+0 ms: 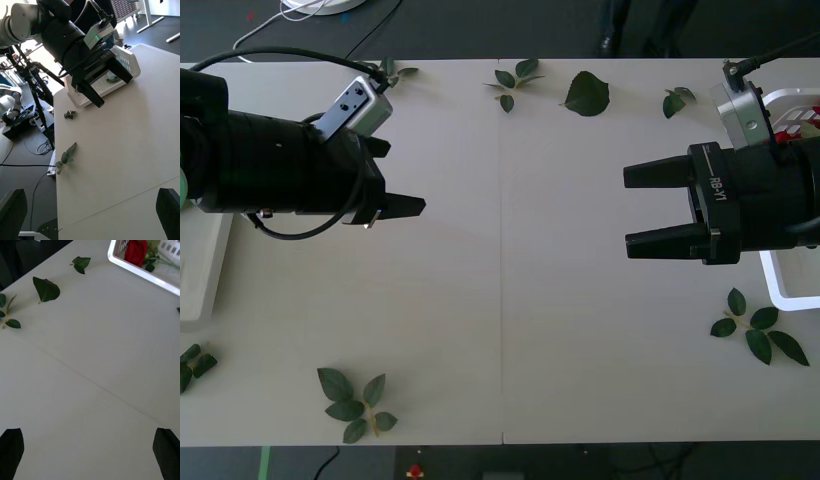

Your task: Place the red flowers into the right box and the blue flowers into the left box. If a person shows an open palm, hand one flower to the person first, then continue sorting.

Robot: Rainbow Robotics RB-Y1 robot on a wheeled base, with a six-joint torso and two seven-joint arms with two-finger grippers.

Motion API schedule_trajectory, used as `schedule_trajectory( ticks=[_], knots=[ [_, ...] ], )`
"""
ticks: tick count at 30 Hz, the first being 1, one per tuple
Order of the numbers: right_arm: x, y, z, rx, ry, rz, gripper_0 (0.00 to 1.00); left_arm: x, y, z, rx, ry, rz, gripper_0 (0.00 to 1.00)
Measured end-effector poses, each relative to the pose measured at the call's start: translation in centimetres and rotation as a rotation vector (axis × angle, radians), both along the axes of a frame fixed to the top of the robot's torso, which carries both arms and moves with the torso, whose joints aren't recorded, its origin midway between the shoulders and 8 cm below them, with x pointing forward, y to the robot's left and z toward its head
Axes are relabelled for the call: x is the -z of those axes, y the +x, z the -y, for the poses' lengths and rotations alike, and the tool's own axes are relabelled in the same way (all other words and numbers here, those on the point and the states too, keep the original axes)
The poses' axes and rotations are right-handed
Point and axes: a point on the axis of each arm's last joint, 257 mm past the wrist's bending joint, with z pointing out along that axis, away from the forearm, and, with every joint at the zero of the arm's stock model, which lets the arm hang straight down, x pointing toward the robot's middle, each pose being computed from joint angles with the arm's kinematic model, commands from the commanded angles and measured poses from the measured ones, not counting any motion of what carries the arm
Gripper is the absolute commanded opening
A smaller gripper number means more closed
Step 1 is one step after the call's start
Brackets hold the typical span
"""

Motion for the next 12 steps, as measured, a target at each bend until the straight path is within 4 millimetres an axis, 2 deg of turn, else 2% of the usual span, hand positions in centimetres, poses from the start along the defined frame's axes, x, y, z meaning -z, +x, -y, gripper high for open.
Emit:
schedule_trajectory(
  ticks=[12],
  knots=[
    [0.05, -0.03, -0.03, -0.001, 0.0, -0.001, 1.0, 0.66, -0.53, 0.4, 0.024, 0.039, 0.026, 1.0]
  ],
)
